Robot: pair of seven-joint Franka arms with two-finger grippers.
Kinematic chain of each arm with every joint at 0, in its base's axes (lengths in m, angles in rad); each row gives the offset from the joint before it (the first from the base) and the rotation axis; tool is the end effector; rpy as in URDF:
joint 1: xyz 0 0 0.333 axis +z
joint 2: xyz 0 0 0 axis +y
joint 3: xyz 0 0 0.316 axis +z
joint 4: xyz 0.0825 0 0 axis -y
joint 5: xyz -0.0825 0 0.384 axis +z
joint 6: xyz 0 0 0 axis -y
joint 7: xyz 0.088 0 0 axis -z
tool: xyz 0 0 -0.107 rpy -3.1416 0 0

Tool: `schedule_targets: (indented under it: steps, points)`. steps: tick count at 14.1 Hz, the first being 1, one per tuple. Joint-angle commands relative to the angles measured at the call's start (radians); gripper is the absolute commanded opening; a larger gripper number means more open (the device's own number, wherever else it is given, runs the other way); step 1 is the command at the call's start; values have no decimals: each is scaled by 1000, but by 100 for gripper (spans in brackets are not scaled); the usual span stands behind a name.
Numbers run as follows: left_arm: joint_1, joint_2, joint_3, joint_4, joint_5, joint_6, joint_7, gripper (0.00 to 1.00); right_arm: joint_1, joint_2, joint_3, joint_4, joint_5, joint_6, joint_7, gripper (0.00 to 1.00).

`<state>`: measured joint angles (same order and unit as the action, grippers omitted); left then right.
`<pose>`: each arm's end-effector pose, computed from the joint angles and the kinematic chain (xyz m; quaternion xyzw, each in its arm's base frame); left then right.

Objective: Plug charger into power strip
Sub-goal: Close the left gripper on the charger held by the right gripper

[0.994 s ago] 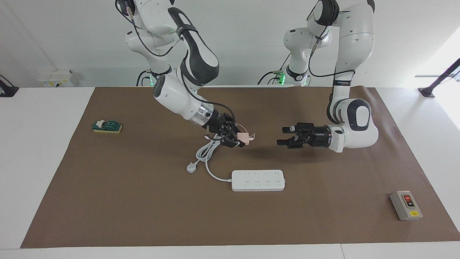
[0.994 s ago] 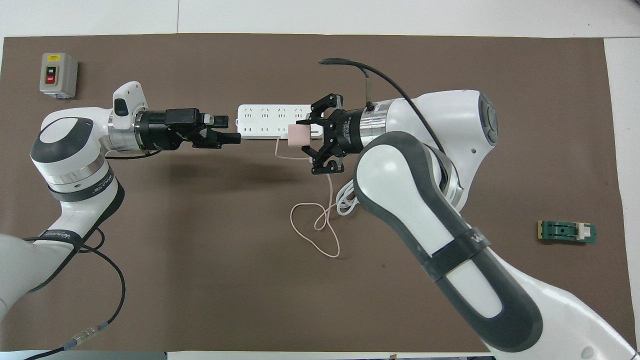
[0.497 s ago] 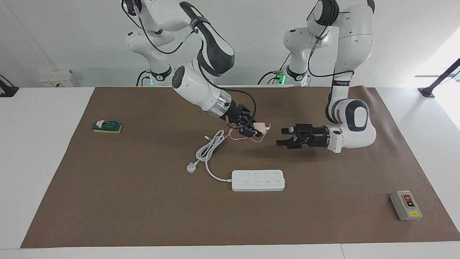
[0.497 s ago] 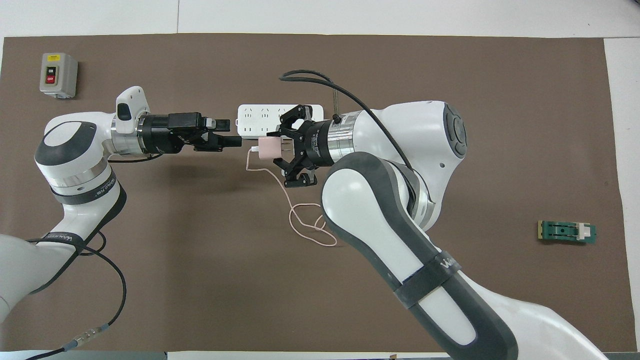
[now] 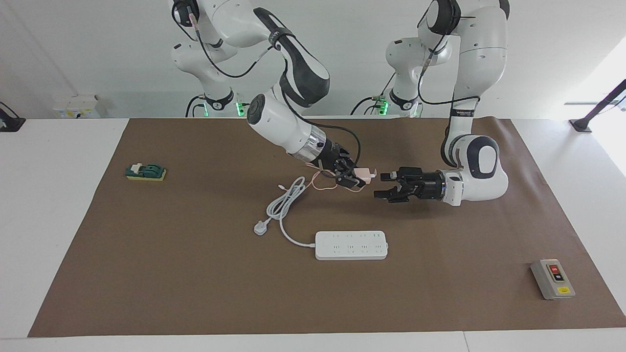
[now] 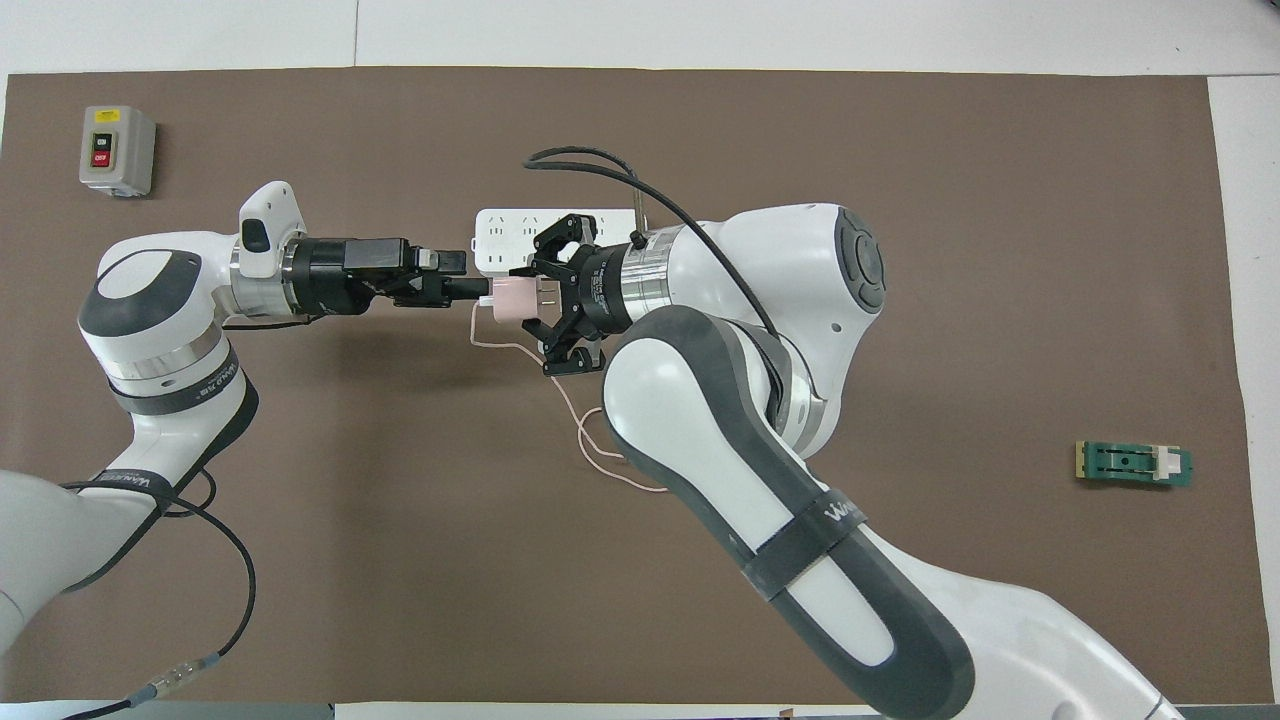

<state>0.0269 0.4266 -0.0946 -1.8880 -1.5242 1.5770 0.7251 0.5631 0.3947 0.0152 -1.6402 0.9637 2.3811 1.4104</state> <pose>0.5988 -0.1423 0.3288 0.7065 -0.0247 -0.0362 0.7064 0.5816 0.3878 0.4280 -0.6855 0.6053 0.2315 0.3318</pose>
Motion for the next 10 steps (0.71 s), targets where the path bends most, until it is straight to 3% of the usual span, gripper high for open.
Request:
schedule_targets:
  steps: [1, 7, 10]
  points:
    - [-15, -45, 10, -54, -22, 20, 54, 100, 1, 81, -3, 115, 21, 0, 15, 0]
    - [-24, -51, 9, -80, -40, 23, 68, 100, 3, 173, -3, 209, 18, -6, 24, 0]
    - [-22, -49, 9, -80, -40, 23, 68, 100, 3, 179, -3, 220, 18, -13, 25, 0]
